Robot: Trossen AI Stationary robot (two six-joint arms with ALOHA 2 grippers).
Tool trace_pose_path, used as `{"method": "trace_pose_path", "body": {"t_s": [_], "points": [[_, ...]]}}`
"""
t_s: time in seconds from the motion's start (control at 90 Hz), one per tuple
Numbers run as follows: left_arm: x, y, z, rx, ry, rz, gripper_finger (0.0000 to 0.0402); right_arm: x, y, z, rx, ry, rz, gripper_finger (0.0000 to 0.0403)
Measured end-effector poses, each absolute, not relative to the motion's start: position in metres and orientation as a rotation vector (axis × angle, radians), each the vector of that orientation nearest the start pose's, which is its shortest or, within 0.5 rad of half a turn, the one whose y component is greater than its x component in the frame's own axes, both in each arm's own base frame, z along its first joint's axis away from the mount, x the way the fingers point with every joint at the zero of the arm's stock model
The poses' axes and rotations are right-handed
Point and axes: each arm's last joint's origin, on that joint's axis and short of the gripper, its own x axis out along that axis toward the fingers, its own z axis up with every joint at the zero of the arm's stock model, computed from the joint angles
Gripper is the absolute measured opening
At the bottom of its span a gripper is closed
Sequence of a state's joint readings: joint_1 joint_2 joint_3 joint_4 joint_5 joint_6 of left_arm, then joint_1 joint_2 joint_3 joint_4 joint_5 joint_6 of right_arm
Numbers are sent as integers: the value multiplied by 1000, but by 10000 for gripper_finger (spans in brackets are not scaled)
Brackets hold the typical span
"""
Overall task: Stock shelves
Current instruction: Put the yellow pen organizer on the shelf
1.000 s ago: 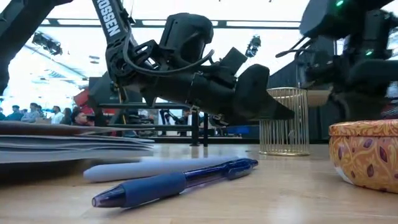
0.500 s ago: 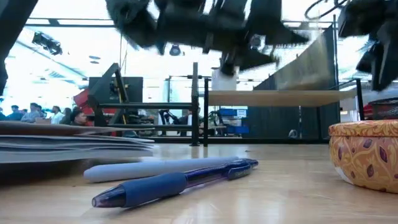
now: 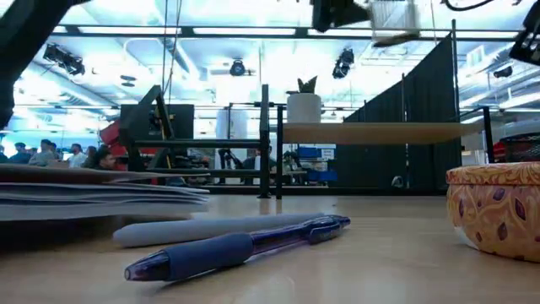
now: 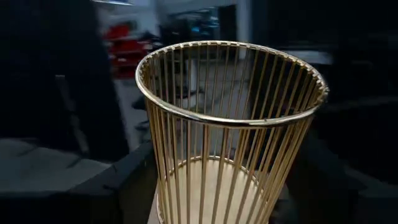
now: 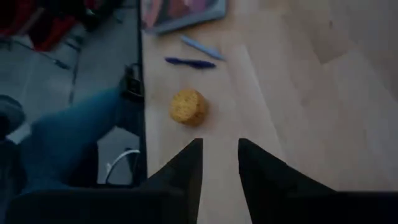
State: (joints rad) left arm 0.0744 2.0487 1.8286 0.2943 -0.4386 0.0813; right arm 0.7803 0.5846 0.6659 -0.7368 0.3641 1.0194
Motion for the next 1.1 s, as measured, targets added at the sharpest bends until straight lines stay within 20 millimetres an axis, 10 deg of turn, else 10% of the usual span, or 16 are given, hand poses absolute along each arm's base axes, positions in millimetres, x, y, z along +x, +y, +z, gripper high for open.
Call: {"method": "trace_pose_path", "body": {"t_s": [0.389, 0.867, 1.1], "points": [[488, 145, 306, -83, -14, 630, 273, 91, 75, 269, 552, 650, 28, 74], [498, 144, 282, -93, 28, 667, 281, 96, 80, 265, 528, 669, 1, 74], [510, 110, 315, 11, 0, 709, 282, 97, 80, 265, 512, 668, 4, 74]]}}
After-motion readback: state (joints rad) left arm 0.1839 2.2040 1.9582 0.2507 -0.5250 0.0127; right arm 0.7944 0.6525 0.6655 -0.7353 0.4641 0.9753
